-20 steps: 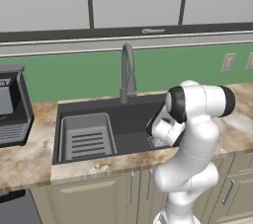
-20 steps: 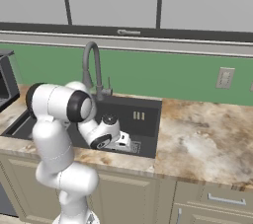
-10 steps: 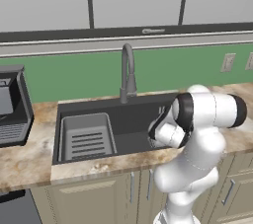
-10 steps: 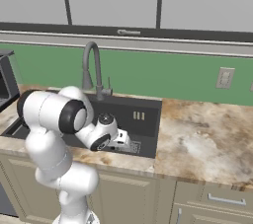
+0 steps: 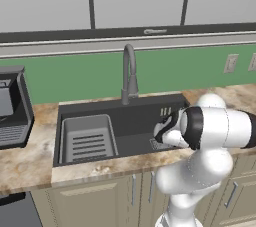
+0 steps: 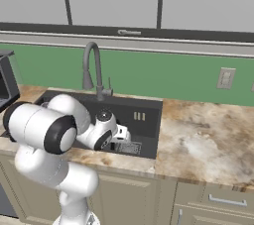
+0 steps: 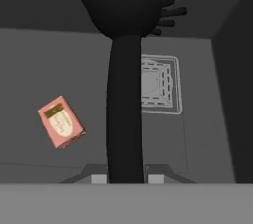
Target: Pick up the dish brush and bar soap from the sink, and place them back in the cabinet, and close the cabinet doors.
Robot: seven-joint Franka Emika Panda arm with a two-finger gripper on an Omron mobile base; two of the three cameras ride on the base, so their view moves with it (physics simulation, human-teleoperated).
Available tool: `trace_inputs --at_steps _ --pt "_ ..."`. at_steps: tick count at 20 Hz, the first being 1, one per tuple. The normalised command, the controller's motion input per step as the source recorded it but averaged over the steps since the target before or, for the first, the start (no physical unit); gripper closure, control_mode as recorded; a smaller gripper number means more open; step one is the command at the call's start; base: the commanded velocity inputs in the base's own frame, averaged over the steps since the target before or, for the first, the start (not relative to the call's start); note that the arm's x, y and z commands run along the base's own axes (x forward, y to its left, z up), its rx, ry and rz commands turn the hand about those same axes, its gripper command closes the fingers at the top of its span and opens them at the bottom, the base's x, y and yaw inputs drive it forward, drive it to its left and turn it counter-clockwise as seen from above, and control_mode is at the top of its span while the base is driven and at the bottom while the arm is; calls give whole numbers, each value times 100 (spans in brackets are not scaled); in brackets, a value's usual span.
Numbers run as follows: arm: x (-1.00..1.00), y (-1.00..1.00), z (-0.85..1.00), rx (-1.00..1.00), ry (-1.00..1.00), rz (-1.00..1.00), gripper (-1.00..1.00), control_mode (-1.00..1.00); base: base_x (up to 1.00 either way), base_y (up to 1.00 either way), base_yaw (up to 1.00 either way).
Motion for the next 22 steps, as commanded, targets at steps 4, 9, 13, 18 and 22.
trace_inputs --at_steps 4,9,13,18,22 --pt "0 -6 43 0 0 0 100 -100 0 0 0" --pt "0 -5 42 0 0 0 100 -100 0 0 0" --pt "0 -4 40 0 0 0 100 -100 0 0 0" --pt "0 -2 39 0 0 0 100 -100 0 0 0" --pt "0 0 33 0 0 0 100 -100 0 0 0"
